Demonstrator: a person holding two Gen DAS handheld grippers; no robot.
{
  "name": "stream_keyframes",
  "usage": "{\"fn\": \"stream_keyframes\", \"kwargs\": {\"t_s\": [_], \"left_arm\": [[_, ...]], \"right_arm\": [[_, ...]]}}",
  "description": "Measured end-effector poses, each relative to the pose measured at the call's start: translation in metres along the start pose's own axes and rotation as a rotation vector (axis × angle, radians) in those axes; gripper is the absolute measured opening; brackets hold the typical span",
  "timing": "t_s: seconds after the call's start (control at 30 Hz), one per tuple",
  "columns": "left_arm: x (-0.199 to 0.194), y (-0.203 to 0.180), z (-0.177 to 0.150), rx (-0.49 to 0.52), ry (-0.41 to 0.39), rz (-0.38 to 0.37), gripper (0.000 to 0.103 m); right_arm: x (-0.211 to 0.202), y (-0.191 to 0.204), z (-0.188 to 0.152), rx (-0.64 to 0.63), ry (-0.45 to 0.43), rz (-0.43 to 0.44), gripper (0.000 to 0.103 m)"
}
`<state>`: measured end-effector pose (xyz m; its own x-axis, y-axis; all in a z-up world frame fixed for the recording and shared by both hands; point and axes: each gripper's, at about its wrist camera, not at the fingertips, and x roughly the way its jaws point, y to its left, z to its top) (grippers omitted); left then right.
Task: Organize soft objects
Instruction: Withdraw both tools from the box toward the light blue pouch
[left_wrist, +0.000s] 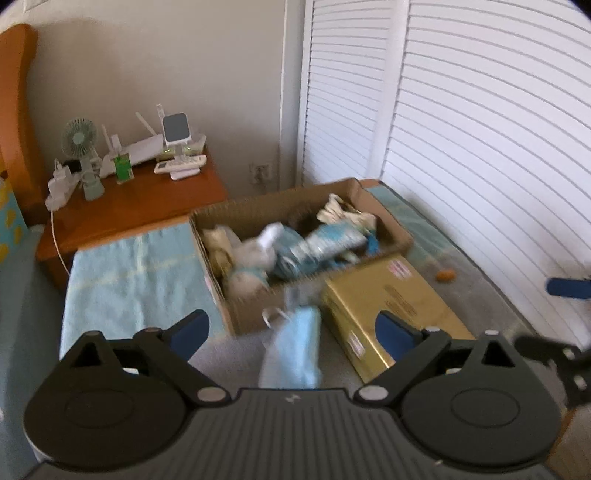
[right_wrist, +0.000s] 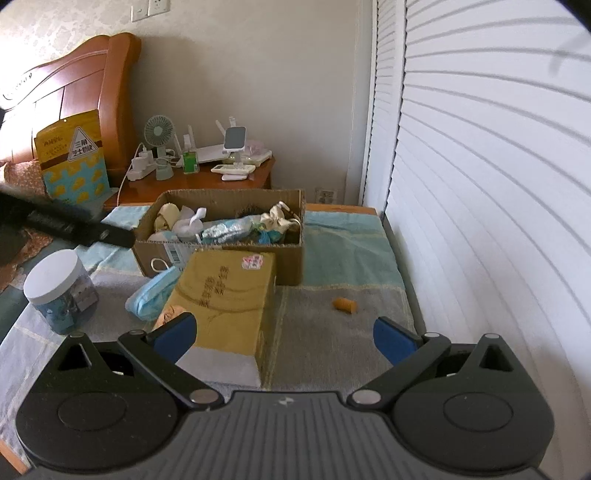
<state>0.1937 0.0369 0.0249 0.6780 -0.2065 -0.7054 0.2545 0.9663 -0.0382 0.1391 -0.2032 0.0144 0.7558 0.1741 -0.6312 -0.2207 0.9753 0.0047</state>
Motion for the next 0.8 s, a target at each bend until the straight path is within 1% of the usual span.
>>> {"fn": "stream_keyframes", "kwargs": {"t_s": [0.07, 0.1, 0.3, 0.4, 0.47, 0.63, 0.67, 0.73, 0.8], "left_arm": [[-0.006, -0.004, -0.012, 0.006, -0.001, -0.027, 0.097], [-0.007, -0.007, -0.017, 0.019, 0.002, -0.029, 0.097], [0.005, -0.016, -0.037, 0.077, 0.018, 0.029, 0.097], [0.013, -0.018, -0.043, 0.103, 0.006, 0.08, 0.096], [0.019, -0.017, -0.045, 0.109, 0.01, 0.088, 0.096], [0.035, -0.015, -0.046, 0.109, 0.032, 0.073, 0.094], [0.038, -0.015, -0.046, 0.117, 0.036, 0.075, 0.092], [0.043, -0.015, -0.045, 0.117, 0.041, 0.066, 0.085], [0.048, -0.012, -0.044, 0.109, 0.047, 0.049, 0.085]], "right_arm": [[0.001, -0.005, -0.005, 0.01, 0.014, -0.006, 0.103], [0.002, -0.008, -0.007, 0.016, 0.021, -0.014, 0.103], [0.01, -0.018, -0.016, 0.045, 0.053, -0.049, 0.103], [0.017, -0.018, -0.019, 0.025, 0.074, -0.089, 0.103], [0.022, -0.017, -0.021, 0.006, 0.088, -0.109, 0.103], [0.034, -0.02, -0.026, 0.005, 0.125, -0.117, 0.103], [0.036, -0.02, -0.027, 0.002, 0.129, -0.118, 0.103], [0.04, -0.018, -0.027, -0.01, 0.138, -0.117, 0.103], [0.044, -0.018, -0.029, -0.019, 0.15, -0.121, 0.103]]}}
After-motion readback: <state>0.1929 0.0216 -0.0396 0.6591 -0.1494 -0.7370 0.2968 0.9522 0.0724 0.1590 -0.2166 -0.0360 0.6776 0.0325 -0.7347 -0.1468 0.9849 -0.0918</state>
